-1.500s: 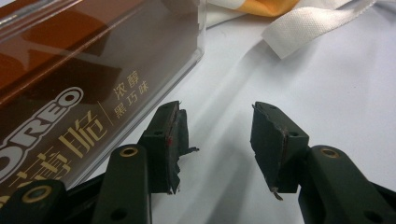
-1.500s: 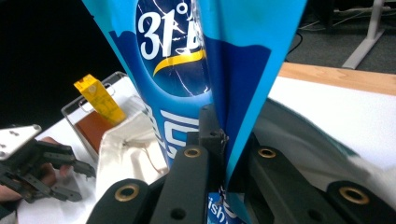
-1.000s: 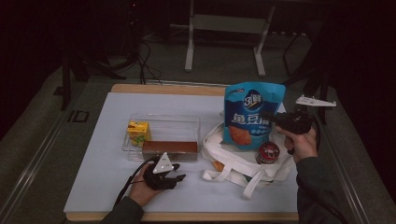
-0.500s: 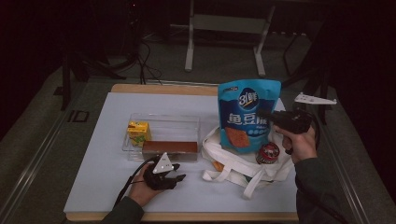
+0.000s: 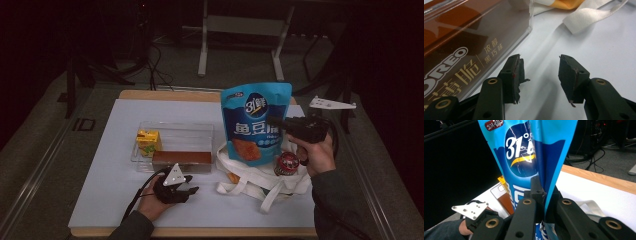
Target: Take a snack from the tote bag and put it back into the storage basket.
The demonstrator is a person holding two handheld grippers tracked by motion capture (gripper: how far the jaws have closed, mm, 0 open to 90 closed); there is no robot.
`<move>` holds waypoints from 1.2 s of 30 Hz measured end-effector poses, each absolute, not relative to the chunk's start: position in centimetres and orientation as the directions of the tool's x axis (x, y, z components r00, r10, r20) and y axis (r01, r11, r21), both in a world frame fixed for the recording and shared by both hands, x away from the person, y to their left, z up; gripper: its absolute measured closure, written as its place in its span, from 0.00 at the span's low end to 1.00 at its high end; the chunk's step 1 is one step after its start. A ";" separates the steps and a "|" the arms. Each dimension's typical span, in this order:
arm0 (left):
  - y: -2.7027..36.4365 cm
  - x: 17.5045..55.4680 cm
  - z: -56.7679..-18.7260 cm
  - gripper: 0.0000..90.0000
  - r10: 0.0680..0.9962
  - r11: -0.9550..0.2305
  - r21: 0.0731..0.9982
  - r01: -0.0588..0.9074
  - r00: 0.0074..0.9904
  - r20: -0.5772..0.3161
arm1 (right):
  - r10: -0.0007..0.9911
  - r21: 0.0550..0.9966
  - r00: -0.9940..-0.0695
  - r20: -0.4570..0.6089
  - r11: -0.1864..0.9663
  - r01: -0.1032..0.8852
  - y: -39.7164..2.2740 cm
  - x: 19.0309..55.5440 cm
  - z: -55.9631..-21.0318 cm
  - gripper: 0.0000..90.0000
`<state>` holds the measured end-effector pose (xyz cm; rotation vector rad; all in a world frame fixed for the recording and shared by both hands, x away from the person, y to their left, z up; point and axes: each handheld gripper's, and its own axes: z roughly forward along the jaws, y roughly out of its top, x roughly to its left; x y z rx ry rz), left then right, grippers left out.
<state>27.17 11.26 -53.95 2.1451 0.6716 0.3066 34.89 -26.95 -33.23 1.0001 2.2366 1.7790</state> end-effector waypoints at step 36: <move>11.4 27.1 -53.9 0.58 0.561 -0.485 0.801 0.351 0.828 -0.024 | 0.437 0.901 -0.821 0.367 0.052 0.430 -19.2 36.5 -32.0 0.99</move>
